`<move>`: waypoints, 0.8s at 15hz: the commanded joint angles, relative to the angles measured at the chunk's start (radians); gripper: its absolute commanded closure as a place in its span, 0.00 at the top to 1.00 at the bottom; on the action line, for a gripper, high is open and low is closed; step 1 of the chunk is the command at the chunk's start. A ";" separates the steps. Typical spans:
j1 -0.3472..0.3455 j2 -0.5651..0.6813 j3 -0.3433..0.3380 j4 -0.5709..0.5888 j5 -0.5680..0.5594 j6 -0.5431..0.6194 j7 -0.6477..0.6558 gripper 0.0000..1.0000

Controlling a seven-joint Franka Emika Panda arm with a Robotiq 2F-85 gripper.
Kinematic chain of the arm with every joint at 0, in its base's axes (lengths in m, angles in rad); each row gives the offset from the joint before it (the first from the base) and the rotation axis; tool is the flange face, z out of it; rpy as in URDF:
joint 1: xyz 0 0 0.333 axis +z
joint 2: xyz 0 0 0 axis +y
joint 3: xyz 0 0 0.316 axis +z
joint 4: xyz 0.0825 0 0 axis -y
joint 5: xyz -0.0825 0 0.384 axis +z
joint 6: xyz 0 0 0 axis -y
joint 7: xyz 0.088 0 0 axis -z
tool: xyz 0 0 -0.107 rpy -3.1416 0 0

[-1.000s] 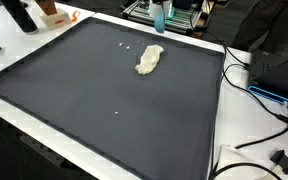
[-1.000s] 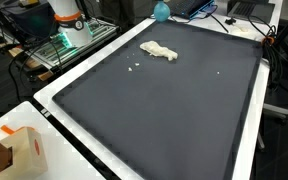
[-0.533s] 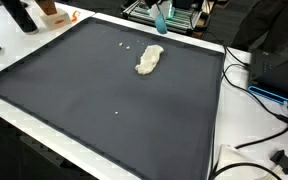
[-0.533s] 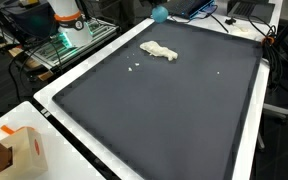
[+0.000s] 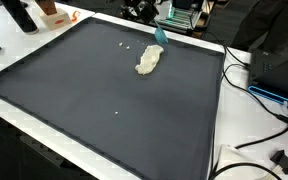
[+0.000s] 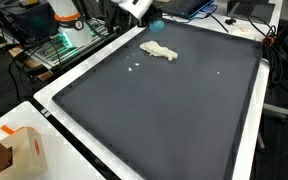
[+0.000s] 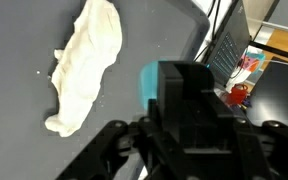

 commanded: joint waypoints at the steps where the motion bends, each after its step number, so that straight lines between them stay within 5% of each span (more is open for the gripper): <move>1: -0.061 0.092 0.017 0.019 0.054 -0.039 -0.065 0.25; 12: -0.164 0.290 0.013 0.022 0.179 -0.059 -0.187 0.25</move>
